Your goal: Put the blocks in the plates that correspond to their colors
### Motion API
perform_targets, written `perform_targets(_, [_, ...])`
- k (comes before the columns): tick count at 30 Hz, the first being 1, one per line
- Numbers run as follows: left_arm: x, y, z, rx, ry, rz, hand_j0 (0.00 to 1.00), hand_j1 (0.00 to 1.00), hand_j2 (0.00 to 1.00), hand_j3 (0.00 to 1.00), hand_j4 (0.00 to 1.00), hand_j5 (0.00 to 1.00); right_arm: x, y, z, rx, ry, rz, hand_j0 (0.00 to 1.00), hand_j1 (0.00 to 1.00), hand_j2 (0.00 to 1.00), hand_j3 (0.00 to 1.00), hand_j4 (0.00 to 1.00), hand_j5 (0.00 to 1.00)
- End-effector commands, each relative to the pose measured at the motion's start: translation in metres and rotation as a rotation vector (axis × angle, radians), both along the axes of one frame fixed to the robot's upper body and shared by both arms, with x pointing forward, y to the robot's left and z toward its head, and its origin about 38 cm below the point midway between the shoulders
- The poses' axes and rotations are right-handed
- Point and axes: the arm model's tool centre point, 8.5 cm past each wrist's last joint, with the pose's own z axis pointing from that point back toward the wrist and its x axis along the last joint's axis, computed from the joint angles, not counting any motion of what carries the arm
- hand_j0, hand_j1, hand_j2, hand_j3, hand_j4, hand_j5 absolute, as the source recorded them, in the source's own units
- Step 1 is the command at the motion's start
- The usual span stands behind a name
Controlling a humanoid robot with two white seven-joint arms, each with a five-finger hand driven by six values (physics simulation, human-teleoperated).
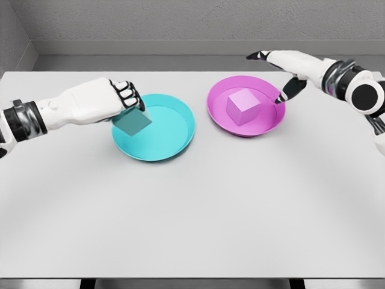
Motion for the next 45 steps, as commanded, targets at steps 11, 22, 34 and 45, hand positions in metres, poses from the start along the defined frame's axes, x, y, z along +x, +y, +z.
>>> perform_targets(11, [0.018, -0.02, -0.03, 0.025, 0.039, 0.015, 0.36, 0.36, 0.36, 0.36, 0.36, 0.36, -0.063, -0.086, 0.005, -0.098, -0.158, 0.267, 1.0, 1.0, 1.0, 1.0, 1.0, 1.0])
perform_targets(22, [0.019, -0.031, -0.033, 0.025, 0.052, -0.002, 1.0, 1.0, 1.0, 1.0, 1.0, 1.0, -0.087, -0.094, -0.016, -0.109, -0.158, 0.39, 1.0, 1.0, 1.0, 1.0, 1.0, 1.0])
perform_targets(34, [0.012, 0.028, -0.012, -0.001, 0.089, 0.075, 1.0, 1.0, 1.0, 1.0, 1.0, 1.0, -0.087, -0.094, -0.016, -0.105, -0.155, 0.384, 1.0, 1.0, 1.0, 1.0, 1.0, 1.0])
perform_targets(45, [0.0, 0.096, 0.019, -0.019, 0.115, 0.195, 1.0, 1.0, 1.0, 1.0, 1.0, 1.0, -0.086, -0.093, -0.016, -0.101, -0.159, 0.384, 1.0, 1.0, 1.0, 1.0, 1.0, 1.0])
